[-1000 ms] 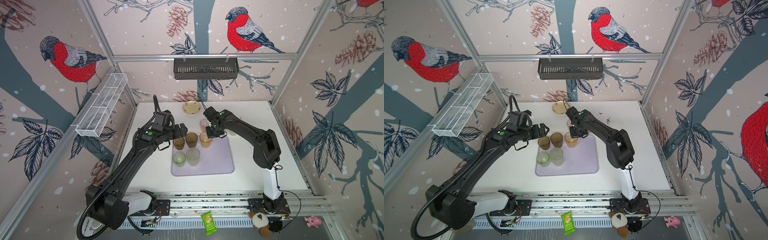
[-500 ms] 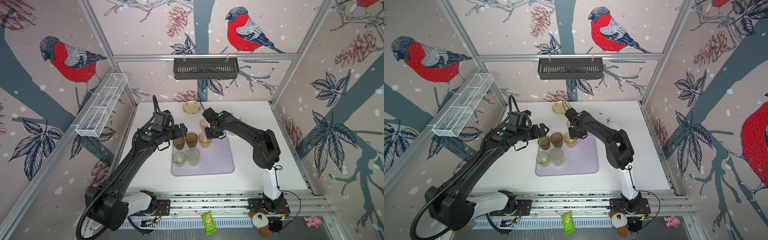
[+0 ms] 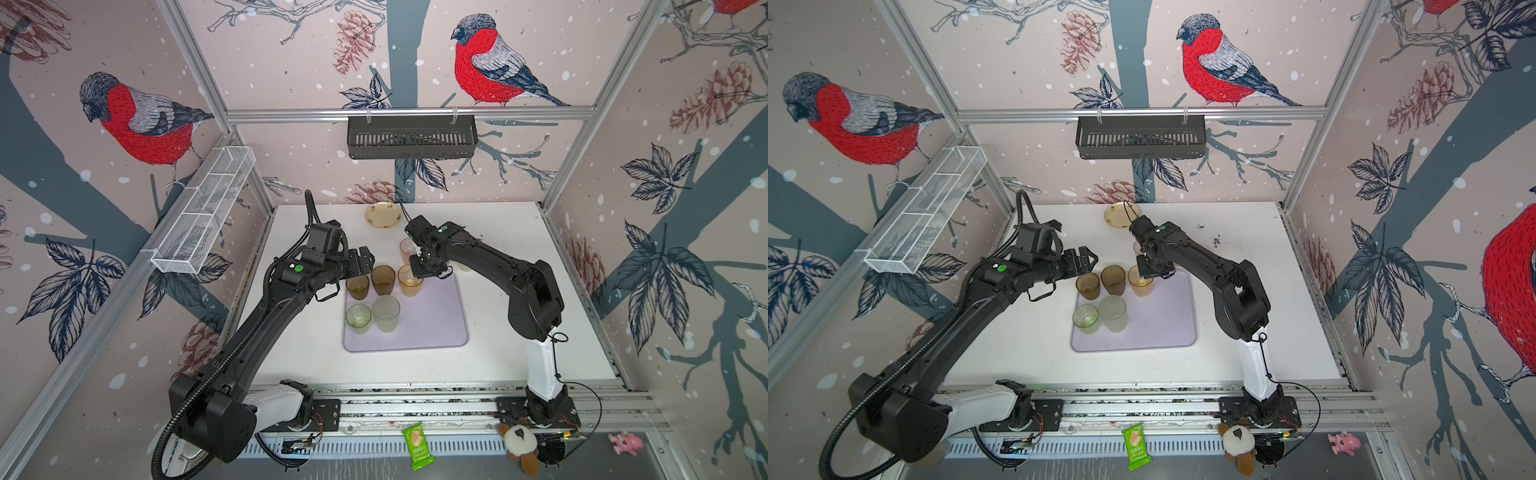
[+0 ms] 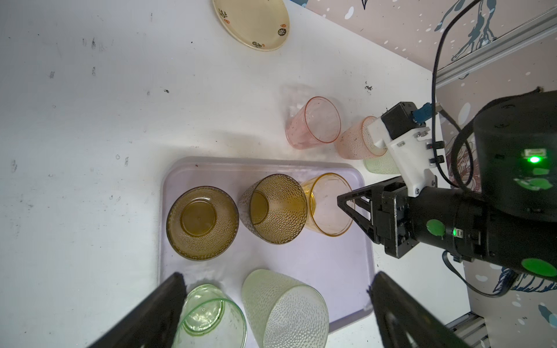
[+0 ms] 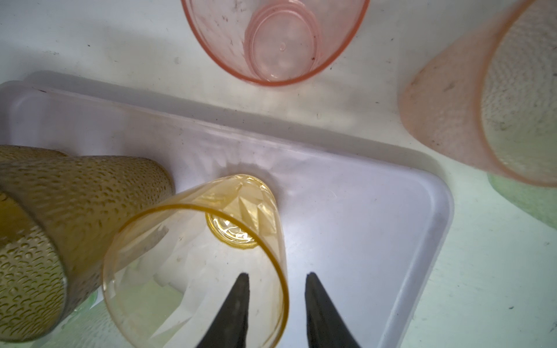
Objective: Place the glasses into the tray
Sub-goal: Place the glass on the tray, then pick up the glass from the top-center of the table.
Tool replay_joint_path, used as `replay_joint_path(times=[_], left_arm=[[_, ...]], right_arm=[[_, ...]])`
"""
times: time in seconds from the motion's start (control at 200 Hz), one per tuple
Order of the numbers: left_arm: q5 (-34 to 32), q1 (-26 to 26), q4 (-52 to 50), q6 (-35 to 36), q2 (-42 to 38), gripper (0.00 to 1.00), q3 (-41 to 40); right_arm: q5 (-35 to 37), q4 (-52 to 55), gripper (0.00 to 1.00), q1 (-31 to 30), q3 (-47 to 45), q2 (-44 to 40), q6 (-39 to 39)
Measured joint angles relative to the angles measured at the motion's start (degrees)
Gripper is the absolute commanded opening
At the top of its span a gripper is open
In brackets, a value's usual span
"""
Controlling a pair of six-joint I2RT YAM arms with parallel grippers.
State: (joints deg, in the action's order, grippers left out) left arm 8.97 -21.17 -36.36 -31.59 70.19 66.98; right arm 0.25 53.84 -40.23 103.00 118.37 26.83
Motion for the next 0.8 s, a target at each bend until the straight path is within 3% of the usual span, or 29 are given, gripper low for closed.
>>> replay_joint_path(times=[0.43,0.801], left_arm=[[0.1,0.0,-0.8,0.6,3.1,0.96,4.6],[2.9,0.0,-4.0,3.1,15.5,0.94,13.9]], right_arm=[[0.6,0.0,0.62,0.7,2.8,-2.6,0.0],[3.3,-2.0,0.86,4.0,3.0,-9.6,0.2]])
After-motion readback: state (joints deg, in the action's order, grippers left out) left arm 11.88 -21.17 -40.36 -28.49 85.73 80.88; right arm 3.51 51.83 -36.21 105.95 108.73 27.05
